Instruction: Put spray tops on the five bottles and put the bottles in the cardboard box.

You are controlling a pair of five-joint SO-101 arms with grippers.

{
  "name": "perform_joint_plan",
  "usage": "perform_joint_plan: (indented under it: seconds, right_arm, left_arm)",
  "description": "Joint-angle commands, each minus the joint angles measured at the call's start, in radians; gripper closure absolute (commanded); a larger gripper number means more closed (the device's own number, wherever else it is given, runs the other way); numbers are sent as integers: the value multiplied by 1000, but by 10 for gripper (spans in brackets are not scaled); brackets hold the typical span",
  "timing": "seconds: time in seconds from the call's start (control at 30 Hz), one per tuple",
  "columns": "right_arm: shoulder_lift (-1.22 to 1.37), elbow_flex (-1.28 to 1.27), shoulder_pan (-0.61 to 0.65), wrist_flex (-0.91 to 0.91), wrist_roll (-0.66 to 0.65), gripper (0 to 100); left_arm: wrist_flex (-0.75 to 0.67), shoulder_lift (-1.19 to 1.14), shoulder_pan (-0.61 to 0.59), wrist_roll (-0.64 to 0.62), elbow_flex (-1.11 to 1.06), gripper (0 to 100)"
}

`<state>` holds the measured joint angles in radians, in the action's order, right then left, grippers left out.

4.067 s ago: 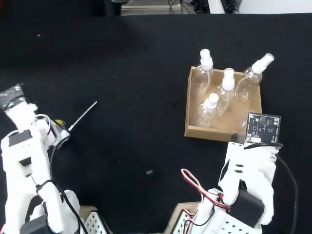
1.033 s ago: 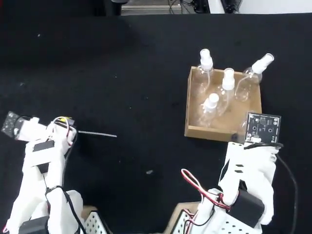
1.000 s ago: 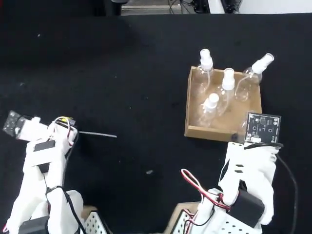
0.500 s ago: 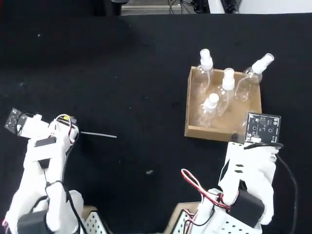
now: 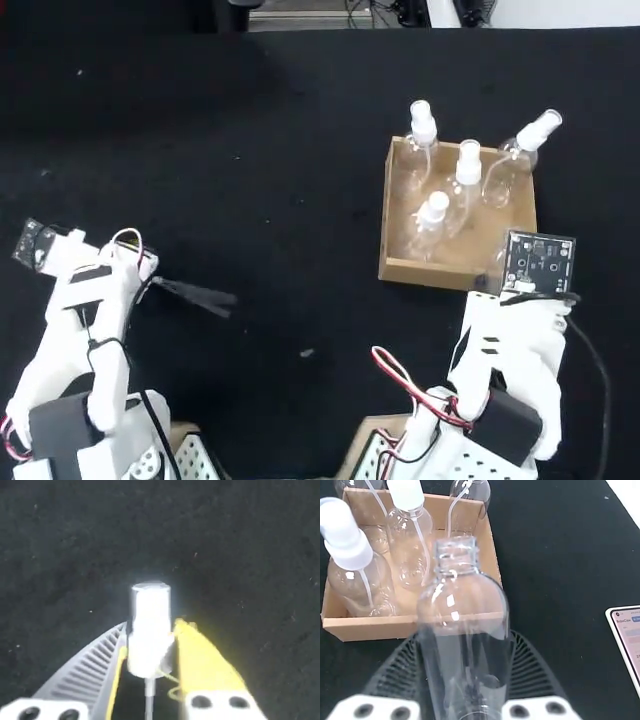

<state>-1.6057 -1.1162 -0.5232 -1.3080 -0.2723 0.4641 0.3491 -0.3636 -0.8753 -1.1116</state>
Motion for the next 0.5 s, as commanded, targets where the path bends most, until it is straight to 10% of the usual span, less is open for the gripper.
perform_joint_plan:
  seconds: [0.0, 0.47]
  right_arm:
    - [-10, 4, 2, 26, -2, 988]
    - [-10, 44, 2, 25, -2, 988]
  left_arm:
    - [25, -3, -58, 74, 74, 948]
    - [806, -12, -50, 143, 702, 971]
